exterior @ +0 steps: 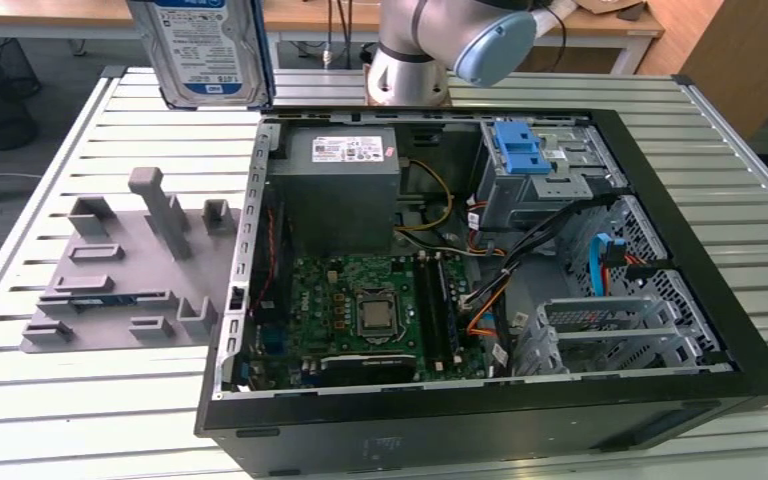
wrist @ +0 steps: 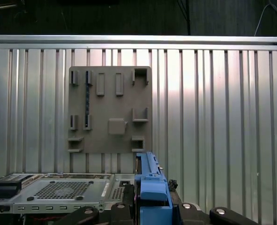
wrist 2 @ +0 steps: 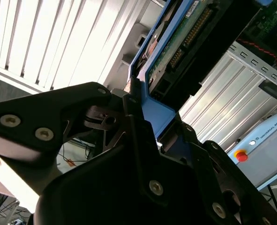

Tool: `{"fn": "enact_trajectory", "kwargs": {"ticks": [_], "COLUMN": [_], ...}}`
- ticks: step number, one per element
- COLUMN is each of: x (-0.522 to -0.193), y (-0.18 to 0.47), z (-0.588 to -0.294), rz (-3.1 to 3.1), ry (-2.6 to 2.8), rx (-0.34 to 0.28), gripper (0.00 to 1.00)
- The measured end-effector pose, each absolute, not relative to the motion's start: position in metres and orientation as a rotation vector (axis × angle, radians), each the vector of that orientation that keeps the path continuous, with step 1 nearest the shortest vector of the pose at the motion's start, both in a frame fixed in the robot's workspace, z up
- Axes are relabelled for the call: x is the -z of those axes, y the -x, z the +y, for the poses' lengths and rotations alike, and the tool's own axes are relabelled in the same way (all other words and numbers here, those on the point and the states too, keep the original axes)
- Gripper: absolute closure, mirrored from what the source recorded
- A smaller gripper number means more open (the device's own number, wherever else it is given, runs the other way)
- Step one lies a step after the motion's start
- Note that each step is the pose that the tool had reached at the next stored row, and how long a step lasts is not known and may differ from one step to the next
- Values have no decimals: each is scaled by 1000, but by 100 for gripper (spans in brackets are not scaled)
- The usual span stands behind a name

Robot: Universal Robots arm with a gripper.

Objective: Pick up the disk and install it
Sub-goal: 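Pick up the disk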

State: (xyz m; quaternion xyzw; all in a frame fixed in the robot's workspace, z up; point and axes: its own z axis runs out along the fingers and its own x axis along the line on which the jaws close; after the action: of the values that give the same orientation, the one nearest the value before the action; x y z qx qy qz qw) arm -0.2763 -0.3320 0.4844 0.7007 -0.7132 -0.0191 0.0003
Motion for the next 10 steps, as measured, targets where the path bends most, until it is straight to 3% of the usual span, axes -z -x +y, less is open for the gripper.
{"fn": "enact_trajectory", "kwargs": {"ticks": [10], "x": [-484], "y": [253], "z": [-332], "rz": [-2240], "ry": [-2201], "rx": [61], "gripper": [64]}}
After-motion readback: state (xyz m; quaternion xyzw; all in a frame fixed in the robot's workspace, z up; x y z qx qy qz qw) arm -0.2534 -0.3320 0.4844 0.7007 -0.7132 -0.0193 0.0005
